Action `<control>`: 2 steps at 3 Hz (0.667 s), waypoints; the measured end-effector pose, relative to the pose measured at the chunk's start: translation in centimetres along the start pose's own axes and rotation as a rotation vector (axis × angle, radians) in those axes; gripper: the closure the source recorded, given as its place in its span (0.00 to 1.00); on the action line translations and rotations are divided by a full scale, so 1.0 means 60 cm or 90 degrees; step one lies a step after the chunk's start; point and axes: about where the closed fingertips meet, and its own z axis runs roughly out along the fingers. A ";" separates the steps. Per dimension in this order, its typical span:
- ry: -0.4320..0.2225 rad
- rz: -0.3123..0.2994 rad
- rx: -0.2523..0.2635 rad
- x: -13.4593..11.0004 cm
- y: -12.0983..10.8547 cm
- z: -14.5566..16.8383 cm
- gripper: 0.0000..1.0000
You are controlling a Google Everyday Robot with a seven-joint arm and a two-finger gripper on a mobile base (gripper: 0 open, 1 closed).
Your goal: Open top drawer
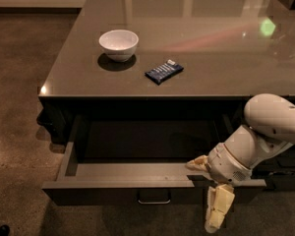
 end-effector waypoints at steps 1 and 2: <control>0.000 0.000 0.000 0.000 0.000 0.000 0.00; -0.006 -0.001 -0.021 0.002 0.009 0.016 0.00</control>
Offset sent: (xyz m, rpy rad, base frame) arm -0.0171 0.0075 -0.0132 0.0333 0.0586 0.0357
